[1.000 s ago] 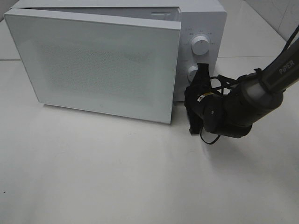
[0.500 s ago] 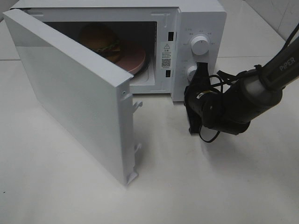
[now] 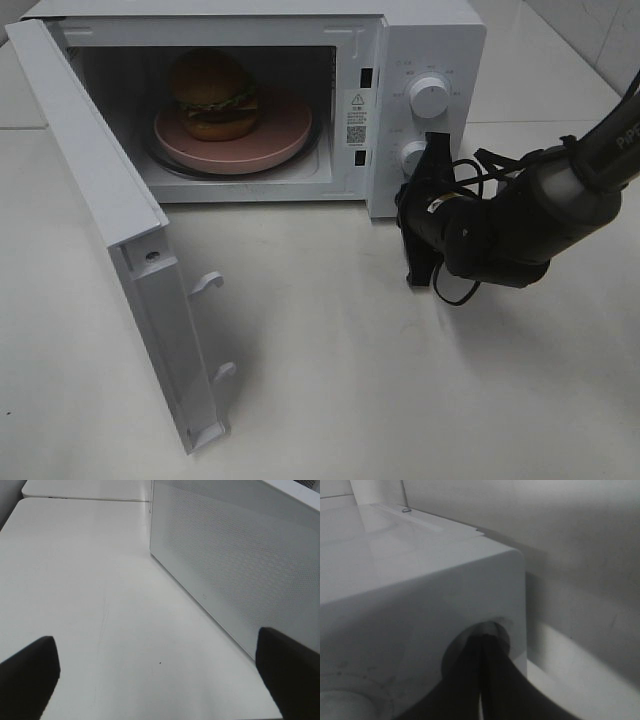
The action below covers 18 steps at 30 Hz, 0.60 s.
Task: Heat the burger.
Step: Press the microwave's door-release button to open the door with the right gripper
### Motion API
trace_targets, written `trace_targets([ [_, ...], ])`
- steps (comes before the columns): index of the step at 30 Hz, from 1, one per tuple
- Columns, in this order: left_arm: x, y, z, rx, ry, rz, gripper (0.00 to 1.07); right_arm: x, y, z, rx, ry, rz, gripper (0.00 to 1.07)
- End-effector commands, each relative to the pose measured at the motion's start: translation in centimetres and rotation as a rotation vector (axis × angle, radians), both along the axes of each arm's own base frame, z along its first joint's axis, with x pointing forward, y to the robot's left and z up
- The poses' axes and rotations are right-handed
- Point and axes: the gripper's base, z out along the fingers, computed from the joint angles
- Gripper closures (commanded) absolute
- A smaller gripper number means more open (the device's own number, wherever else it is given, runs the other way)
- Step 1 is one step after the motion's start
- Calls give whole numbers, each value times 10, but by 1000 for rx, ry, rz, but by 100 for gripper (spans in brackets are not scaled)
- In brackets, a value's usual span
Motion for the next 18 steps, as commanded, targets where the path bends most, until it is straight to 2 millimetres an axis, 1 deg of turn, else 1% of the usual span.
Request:
trace_targets([
  [1,-3,-1,0,-7,-36,2,7,-8,10,10,2,-61,52,107],
  [8,-3,-1,0,-7,-36,2,7,-19,9,9,-13,-40,63,107],
  [12,-3,-1,0,-7,-36,2,7,-27,4,19,-53,-54,75,107],
  [14,-3,-1,0,-7,-36,2,7,-30,3,21,-64,-52,81,107],
  [16,-3,-1,0,-7,-36,2,7,-36,0,28,-94,-49,105,107],
  [17,-3,-1,0,-7,-36,2,7,-36,0,28,-94,-49,105,107],
  [18,-3,-1,0,-7,-36,2,7,-41,0,33,-114,-31,144,107],
])
